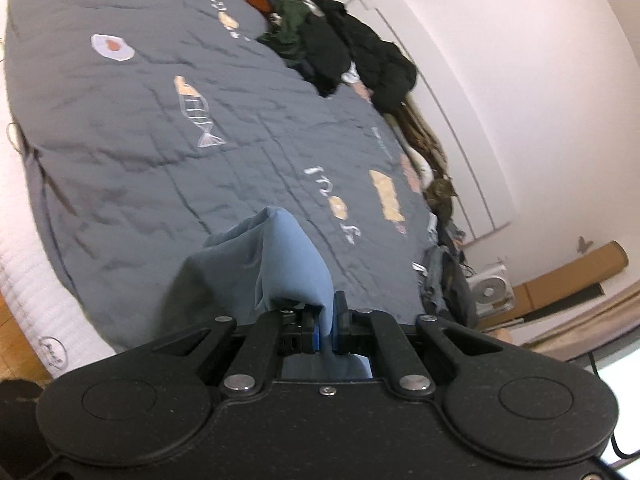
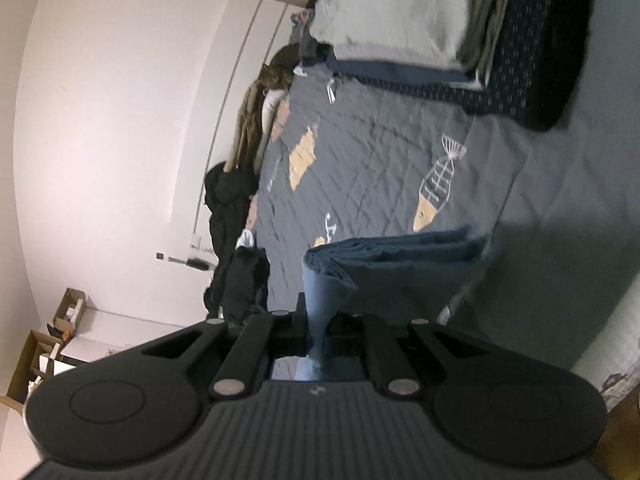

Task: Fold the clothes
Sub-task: 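Lift the folded shirt with both tools and carry it toward the clothes stack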

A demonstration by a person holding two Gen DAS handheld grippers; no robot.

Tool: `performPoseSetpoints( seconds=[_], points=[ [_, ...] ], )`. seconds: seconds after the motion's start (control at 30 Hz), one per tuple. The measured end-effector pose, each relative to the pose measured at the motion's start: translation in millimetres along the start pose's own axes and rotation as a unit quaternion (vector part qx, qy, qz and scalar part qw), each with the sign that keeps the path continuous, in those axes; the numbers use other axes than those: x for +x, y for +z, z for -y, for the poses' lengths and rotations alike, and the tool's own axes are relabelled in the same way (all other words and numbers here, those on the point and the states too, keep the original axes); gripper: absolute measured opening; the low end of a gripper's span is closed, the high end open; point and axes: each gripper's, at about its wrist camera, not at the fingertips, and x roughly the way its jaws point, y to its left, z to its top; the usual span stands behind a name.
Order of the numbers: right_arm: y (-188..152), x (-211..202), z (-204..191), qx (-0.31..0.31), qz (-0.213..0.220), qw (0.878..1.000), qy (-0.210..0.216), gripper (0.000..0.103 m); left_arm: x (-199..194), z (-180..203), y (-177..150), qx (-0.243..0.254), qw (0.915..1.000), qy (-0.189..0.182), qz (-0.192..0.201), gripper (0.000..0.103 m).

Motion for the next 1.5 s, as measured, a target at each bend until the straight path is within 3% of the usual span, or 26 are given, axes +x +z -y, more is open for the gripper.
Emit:
performPoseSetpoints(
  seconds=[0.3,0.53,0.7,0.83,1.0,1.1,1.17,1.27,1.33,1.4,1.5],
  points=[
    [32.8,-47.5,-18.3,-0.015,0.038,0.999,0.018,0.005,9.1,43.8,-12.6,0.028,0.999,-0.026,-0.022,0.006],
    [62.2,-58.0,-17.6,-0.01,0.061,0.998,0.022,0.005,39.5,93.8,-14.4,0.068,0.9962,-0.034,-0.042,0.006],
    [97.4,-58.2,-18.5,-0.004,0.079,0.997,0.015,0.005,83.9,164.6,-16.6,0.126,0.9888,-0.035,-0.072,0.006],
    [145.3,-68.6,-23.2,0.004,0.11,0.994,0.013,0.005,132.9,251.0,-28.6,0.182,0.976,-0.056,-0.106,0.006],
    [226.0,-108.2,-46.7,-0.007,0.182,0.983,0.017,0.005,187.7,382.9,-65.1,0.254,0.9481,-0.123,-0.147,0.006],
    [269.4,-143.4,-67.4,-0.027,0.243,0.969,0.026,0.005,215.2,461.4,-92.5,0.297,0.9226,-0.181,-0.167,0.006],
    [288.1,-164.8,-77.3,-0.046,0.286,0.957,0.034,0.005,238.0,488.1,-107.0,0.32,0.9037,-0.213,-0.188,0.006],
    [297.6,-176.8,-76.3,-0.077,0.329,0.941,0.038,0.005,289.9,503.6,-126.5,0.355,0.8744,-0.238,-0.23,0.006],
    [292.8,-165.2,-63.8,-0.087,0.336,0.937,0.034,0.005,334.9,497.2,-137.8,0.38,0.8536,-0.238,-0.265,0.006],
    [282.3,-141.1,-41.3,-0.088,0.331,0.939,0.023,0.005,385.1,470.9,-145.9,0.407,0.835,-0.22,-0.298,0.006],
    [253.3,-69.3,0.7,-0.084,0.288,0.954,-0.011,0.005,460.8,417.0,-153.9,0.435,0.8179,-0.166,-0.339,0.006]
  ],
)
